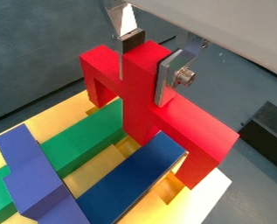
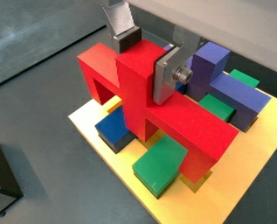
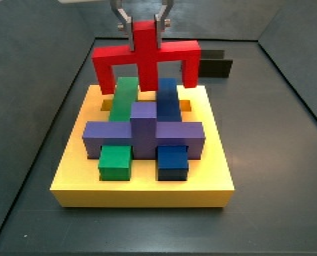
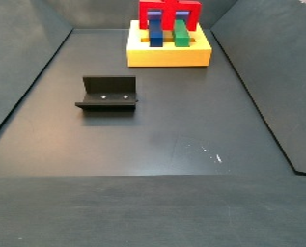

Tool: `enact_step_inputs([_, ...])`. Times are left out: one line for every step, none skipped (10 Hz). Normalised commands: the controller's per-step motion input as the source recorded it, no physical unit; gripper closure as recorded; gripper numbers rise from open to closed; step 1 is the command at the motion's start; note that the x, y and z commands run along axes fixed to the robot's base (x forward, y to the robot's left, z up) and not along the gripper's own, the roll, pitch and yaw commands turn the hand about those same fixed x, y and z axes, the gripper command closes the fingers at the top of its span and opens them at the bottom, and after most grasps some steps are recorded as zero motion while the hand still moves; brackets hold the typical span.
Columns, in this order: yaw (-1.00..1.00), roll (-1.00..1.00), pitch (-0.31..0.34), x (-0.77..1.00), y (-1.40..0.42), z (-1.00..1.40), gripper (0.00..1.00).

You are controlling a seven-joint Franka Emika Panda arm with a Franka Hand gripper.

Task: Pick up the red object. Move up. Move to above the board. Insert the red object.
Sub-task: Insert the red object.

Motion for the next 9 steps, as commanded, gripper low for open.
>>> enact_step_inputs([-0.08, 0.00, 0.000, 0.00, 0.00, -0.01, 1.00])
enact_step_inputs([-0.07, 0.00, 0.000, 0.00, 0.00, -0.01, 1.00])
enact_step_inputs([-0.06, 0.00, 0.000, 0.00, 0.00, -0.05, 1.00])
enact_step_inputs([-0.10, 0.00, 0.000, 0.00, -0.01, -0.09, 1.00])
enact_step_inputs([-0.12, 0.00, 0.000, 0.00, 0.00, -0.11, 1.00])
enact_step_inputs([-0.13, 0.00, -0.004, 0.00, 0.00, -0.12, 1.00])
enact_step_inputs([-0.13, 0.00, -0.013, 0.00, 0.00, -0.15, 1.00])
enact_step_inputs([-0.11, 0.00, -0.026, 0.00, 0.00, -0.17, 1.00])
enact_step_inputs([-0.06, 0.00, -0.010, 0.00, -0.05, -0.17, 1.00])
